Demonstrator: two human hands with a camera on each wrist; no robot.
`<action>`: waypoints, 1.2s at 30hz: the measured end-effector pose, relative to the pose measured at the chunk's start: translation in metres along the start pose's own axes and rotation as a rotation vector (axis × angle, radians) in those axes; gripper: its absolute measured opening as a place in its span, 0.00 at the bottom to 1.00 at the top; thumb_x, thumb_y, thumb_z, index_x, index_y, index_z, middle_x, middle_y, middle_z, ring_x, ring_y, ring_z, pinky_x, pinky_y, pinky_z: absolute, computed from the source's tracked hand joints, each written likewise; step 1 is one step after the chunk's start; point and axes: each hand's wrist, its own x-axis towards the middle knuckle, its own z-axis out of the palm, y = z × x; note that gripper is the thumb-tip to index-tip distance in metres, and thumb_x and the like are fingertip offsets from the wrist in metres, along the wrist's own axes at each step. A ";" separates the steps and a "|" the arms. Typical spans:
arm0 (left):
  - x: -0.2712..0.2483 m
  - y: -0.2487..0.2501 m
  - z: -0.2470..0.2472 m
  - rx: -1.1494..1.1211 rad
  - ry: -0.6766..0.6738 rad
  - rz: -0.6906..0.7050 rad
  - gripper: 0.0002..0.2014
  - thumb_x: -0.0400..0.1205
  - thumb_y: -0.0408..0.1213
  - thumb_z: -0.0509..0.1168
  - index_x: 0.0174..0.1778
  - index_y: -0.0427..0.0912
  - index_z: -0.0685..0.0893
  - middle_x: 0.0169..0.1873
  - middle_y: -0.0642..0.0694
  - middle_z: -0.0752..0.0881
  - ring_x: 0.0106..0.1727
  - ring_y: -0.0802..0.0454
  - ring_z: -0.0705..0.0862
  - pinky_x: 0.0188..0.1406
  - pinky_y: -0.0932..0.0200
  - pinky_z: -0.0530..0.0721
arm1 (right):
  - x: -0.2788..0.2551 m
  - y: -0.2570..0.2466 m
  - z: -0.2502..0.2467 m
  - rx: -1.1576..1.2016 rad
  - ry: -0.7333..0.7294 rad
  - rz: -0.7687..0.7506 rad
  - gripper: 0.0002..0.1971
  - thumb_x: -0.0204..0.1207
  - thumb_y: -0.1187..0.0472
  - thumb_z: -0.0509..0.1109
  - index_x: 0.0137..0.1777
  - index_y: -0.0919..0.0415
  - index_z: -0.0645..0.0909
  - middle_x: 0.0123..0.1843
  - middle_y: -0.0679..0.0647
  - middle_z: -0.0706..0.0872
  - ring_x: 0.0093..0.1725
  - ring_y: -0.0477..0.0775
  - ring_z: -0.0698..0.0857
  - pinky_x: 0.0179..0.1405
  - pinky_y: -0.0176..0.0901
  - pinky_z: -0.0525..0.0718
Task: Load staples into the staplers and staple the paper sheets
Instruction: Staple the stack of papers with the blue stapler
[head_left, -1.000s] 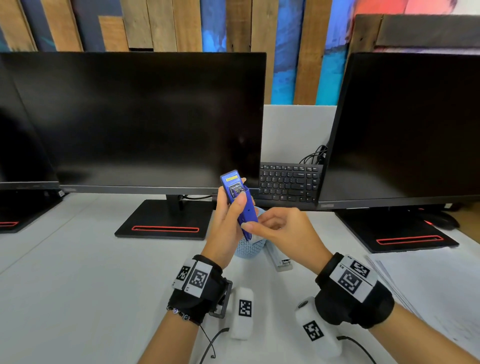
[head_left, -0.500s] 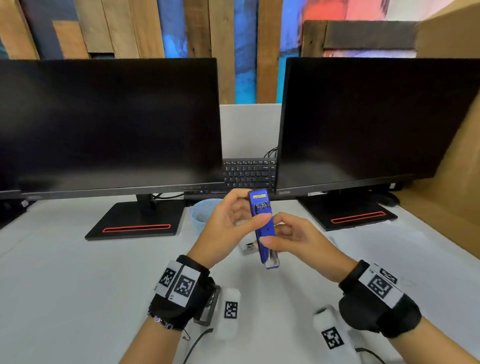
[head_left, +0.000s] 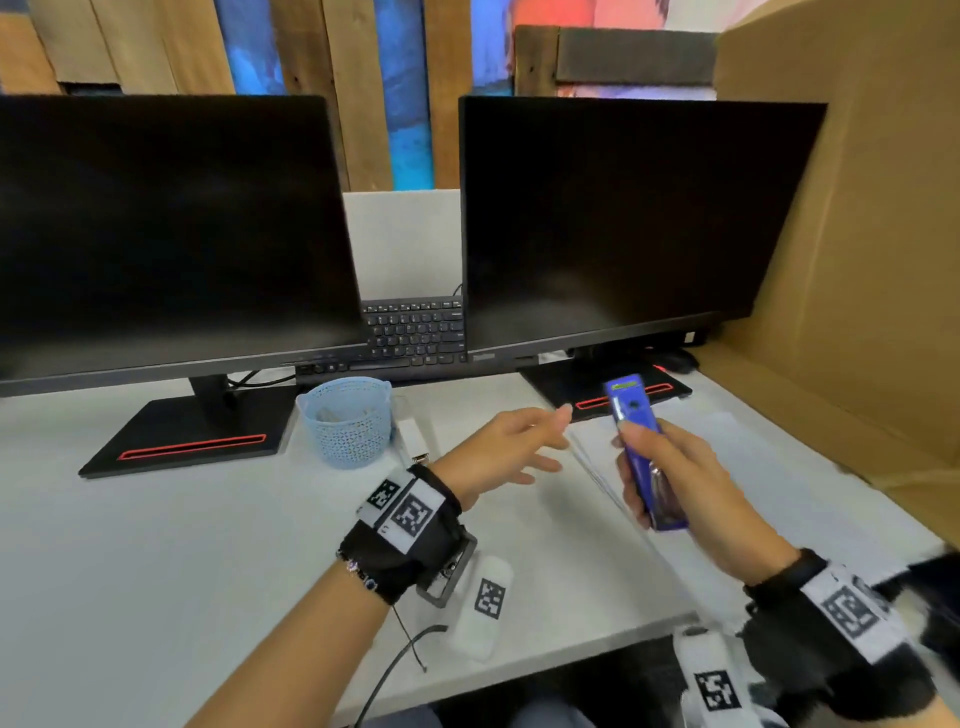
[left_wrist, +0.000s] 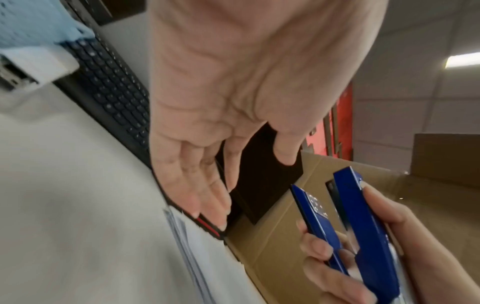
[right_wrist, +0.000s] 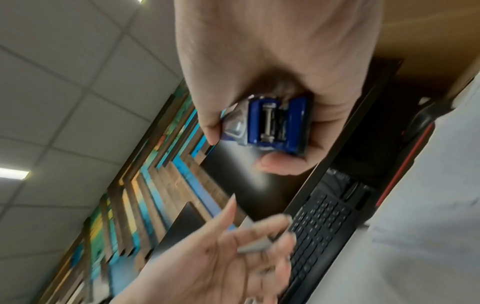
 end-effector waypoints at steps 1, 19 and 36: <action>0.005 0.000 0.004 0.007 -0.020 -0.064 0.25 0.83 0.60 0.57 0.67 0.47 0.79 0.61 0.48 0.85 0.54 0.52 0.88 0.53 0.58 0.83 | 0.000 0.000 -0.013 0.018 0.057 0.030 0.26 0.70 0.39 0.73 0.51 0.64 0.78 0.34 0.58 0.82 0.27 0.53 0.81 0.24 0.43 0.81; 0.056 -0.018 0.063 -0.262 -0.040 -0.447 0.12 0.83 0.42 0.65 0.55 0.37 0.76 0.51 0.42 0.81 0.43 0.51 0.86 0.42 0.59 0.82 | 0.008 0.059 -0.077 0.353 0.301 0.395 0.20 0.78 0.43 0.68 0.54 0.62 0.78 0.42 0.67 0.89 0.37 0.60 0.91 0.41 0.48 0.92; 0.070 -0.012 0.081 0.297 -0.010 -0.350 0.09 0.78 0.40 0.73 0.44 0.37 0.84 0.29 0.46 0.83 0.18 0.61 0.79 0.09 0.73 0.66 | 0.006 0.063 -0.075 0.529 0.271 0.421 0.26 0.78 0.38 0.64 0.57 0.63 0.79 0.36 0.62 0.88 0.33 0.57 0.90 0.58 0.54 0.85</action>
